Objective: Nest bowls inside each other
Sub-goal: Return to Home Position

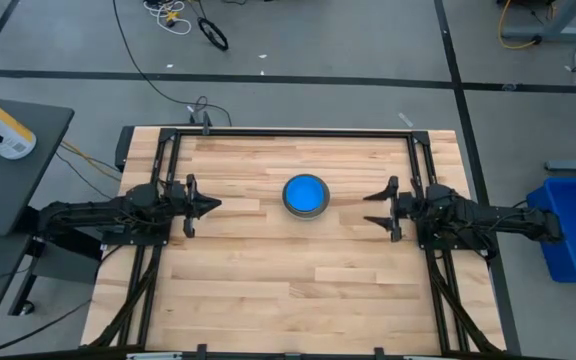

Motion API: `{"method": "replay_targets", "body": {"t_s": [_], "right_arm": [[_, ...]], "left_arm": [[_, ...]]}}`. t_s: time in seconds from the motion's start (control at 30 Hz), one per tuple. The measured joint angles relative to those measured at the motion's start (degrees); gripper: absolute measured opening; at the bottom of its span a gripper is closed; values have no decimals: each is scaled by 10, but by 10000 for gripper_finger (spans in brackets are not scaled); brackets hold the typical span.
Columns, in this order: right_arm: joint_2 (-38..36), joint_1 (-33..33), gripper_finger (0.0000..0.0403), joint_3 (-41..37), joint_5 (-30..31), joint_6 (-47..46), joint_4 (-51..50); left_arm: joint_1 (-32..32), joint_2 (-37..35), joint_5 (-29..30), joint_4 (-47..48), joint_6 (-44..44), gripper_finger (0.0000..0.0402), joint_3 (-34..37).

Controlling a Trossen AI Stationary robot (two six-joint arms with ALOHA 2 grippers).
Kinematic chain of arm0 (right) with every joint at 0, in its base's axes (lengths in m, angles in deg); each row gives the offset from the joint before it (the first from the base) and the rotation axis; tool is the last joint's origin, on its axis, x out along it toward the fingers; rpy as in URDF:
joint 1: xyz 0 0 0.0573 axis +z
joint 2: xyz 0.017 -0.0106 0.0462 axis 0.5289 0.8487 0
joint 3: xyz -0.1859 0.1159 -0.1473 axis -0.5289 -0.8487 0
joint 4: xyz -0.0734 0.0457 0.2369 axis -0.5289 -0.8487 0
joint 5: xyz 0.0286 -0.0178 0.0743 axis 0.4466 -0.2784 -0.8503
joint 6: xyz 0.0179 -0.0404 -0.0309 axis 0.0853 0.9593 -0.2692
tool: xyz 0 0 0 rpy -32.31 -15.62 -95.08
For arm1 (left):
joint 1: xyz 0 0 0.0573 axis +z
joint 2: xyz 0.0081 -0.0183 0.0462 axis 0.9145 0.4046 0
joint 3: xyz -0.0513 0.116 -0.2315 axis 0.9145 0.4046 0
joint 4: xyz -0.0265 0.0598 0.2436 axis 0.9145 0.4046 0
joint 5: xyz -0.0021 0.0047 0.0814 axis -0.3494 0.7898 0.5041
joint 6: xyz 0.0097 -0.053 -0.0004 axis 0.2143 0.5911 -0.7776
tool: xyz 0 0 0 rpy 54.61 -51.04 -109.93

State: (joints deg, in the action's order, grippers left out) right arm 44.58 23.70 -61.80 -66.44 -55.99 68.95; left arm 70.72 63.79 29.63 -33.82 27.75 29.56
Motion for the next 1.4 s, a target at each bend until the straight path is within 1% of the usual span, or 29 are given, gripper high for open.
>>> {"method": "replay_targets", "body": {"t_s": [0.1,0.27,0.3,0.53,0.67,1.17,1.4], "right_arm": [[0,0,275,0,22,15,5],[1,0,267,0,98,22,-26],[0,0,264,0,105,23,-32],[0,0,246,0,86,35,-37],[1,0,237,0,86,22,-38],[1,0,211,0,86,26,-37],[2,0,198,0,86,26,-37]], "left_arm": [[0,0,0,1,-1,16,0],[0,0,0,1,-2,16,0],[0,0,0,1,-4,16,0],[0,6,-10,4,-55,16,0],[0,14,-10,5,-56,16,0],[0,16,-9,-8,-45,16,1],[0,16,-9,-12,-78,16,1]]}}
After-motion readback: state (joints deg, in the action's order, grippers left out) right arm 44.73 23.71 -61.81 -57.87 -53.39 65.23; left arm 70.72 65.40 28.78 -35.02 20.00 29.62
